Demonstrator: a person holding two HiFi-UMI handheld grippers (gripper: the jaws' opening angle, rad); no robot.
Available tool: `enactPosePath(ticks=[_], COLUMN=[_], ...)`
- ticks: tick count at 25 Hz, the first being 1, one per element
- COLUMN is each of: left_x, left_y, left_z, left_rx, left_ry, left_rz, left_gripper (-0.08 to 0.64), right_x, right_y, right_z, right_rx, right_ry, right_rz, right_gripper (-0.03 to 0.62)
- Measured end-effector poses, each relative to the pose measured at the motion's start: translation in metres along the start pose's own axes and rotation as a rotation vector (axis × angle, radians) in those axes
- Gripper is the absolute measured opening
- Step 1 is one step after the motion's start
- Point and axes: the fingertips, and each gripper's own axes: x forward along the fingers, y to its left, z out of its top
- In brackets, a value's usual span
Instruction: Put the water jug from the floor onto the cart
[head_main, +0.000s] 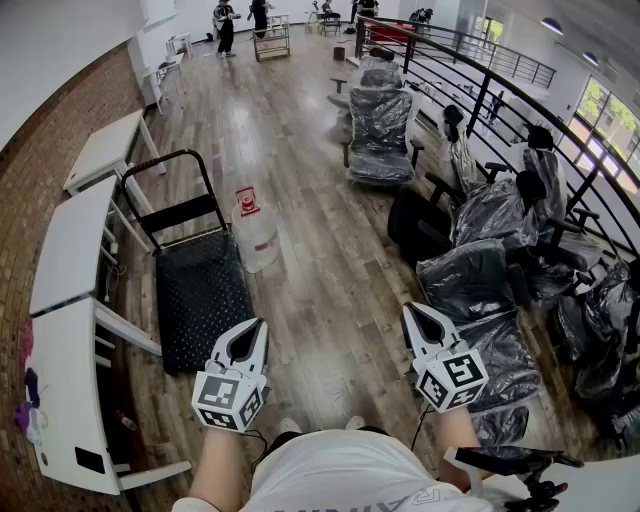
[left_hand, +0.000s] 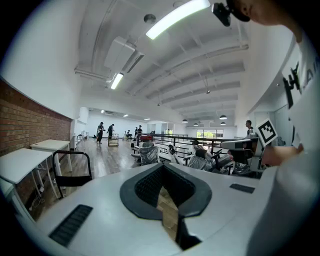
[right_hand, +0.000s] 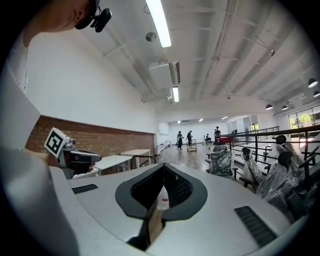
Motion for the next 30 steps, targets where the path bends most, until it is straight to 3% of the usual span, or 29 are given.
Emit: enactPosePath(ticks=[8, 15, 22, 30], left_x=[0.012, 0.019, 0.030, 0.083], left_y=[-0.034, -0.056, -0.057, -0.038], left_z=[0.000, -0.011, -0.015, -0.024], left_rx=[0.001, -0.002, -0.014, -0.059], left_ry=[0.007, 0.012, 0.024, 0.031], left_rz=[0.012, 0.069, 0.103, 0.062], left_gripper=[0.000, 0.000, 0.000, 0.000], right_x=[-0.017, -0.025, -0.013, 0.021], right_y=[-0.027, -0.053, -0.064, -0.090], right_z=[-0.008, -0.030, -0.044, -0.050], right_rx=[0.014, 0.026, 0.050, 0.047], right_ry=[0.012, 0.023, 0.033, 0.082], right_rz=[0.020, 0.058, 0.088, 0.051], right_gripper=[0.003, 0.003, 0.003, 0.003])
